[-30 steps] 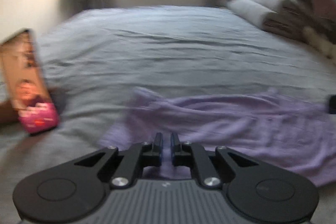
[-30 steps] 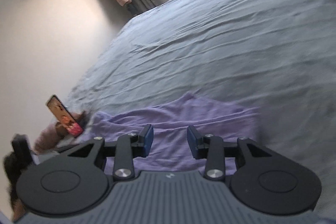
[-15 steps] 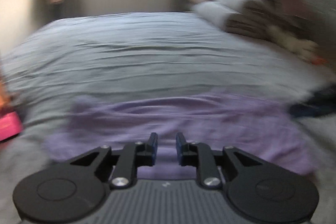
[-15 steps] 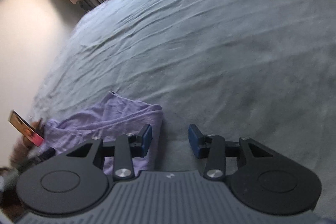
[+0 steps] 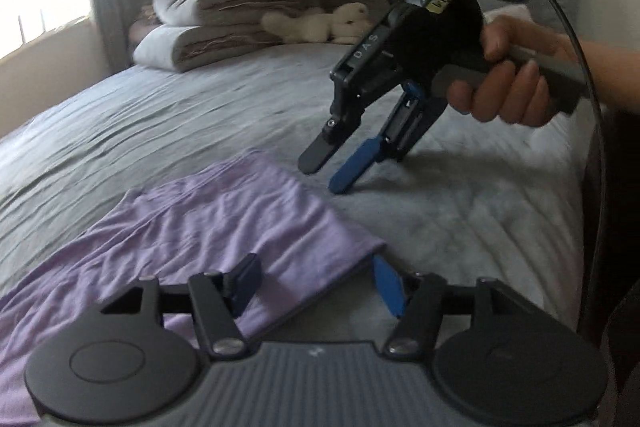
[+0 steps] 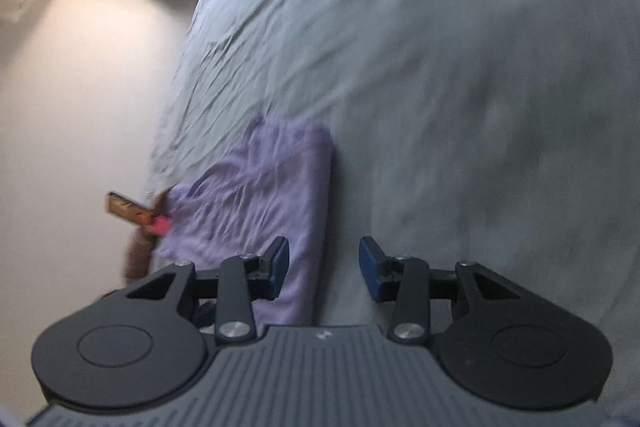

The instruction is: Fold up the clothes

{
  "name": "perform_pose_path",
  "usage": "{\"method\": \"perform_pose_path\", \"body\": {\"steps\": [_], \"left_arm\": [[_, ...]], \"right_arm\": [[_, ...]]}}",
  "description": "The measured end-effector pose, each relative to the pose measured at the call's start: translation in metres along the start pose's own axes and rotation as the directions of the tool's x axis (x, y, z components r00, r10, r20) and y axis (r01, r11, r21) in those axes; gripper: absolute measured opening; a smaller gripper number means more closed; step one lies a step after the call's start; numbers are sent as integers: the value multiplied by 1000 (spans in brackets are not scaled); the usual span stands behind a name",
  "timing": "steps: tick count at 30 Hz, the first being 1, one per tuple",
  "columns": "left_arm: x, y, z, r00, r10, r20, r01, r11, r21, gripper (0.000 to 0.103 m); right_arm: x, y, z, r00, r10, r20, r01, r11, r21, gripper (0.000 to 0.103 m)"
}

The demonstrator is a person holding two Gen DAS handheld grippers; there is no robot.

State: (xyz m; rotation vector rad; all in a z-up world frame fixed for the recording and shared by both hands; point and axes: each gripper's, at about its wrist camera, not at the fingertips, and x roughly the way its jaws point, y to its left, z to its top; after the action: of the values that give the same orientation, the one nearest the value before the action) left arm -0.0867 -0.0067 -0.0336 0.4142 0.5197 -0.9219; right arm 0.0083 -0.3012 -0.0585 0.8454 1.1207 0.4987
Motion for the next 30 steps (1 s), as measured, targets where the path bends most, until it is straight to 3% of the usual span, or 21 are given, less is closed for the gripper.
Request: {"method": "perform_pose_path", "body": {"steps": [10,14,19,21,27,30], "left_arm": [[6,-19,8,999,-27,29,24,995,101,63],[10,-25,9,1000,-1,31,-3,990,139,47],[14,-26,12,999,53,10,-53,990,129,24],[19,-23,14,996,86,-17,-84,991,101,13],[20,-22,14,990,135,-34,-133,989,64,5],[21,-24,17,989,145,-35,-144,989,34,4]], "right_arm": [[7,9,-37,979,124,-163,-127,992,-6,43],[8,8,-37,961,203,-186,-198,979,46,45],[-2,7,-29,951,274,-144,-266,961,74,45],[-10,5,-23,959,261,-108,-255,965,67,45],[-24,-4,-8,993,115,25,-116,992,49,45],[-9,-6,0,990,127,66,-132,988,76,43]]}}
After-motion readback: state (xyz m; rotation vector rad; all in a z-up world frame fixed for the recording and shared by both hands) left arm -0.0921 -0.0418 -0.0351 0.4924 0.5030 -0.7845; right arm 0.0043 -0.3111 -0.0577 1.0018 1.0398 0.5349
